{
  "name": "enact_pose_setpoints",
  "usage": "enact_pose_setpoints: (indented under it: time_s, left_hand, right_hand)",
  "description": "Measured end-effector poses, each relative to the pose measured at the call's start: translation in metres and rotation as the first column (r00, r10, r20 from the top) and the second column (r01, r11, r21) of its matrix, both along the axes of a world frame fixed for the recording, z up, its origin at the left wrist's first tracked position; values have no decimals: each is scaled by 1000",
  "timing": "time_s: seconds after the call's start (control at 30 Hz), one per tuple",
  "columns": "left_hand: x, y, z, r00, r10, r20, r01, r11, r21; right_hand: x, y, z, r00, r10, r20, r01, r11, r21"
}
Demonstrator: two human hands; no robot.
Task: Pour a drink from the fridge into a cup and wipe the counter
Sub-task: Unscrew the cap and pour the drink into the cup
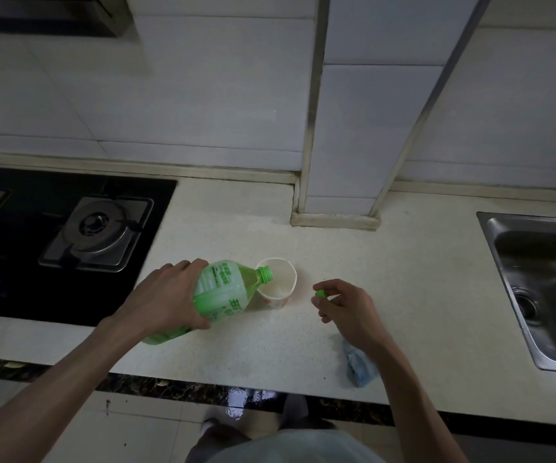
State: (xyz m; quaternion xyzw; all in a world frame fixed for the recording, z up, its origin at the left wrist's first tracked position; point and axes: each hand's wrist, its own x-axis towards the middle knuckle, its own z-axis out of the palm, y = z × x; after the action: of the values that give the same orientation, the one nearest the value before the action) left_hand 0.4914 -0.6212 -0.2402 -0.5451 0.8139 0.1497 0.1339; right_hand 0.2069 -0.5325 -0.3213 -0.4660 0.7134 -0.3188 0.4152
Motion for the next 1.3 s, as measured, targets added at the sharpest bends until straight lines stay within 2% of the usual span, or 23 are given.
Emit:
enact_pose_setpoints:
  time_s: [0.77,1.3]
  left_hand:
    - [3,-10,-2,1000,0,-22,0,1000,12]
    - [6,-17,1,1000,1,16,-1,1000,1]
  right_hand:
    - [-1,-11,-7,999,-5,34,5,1000,16]
    - [3,-19,-8,999,12,33,-13,1000,17]
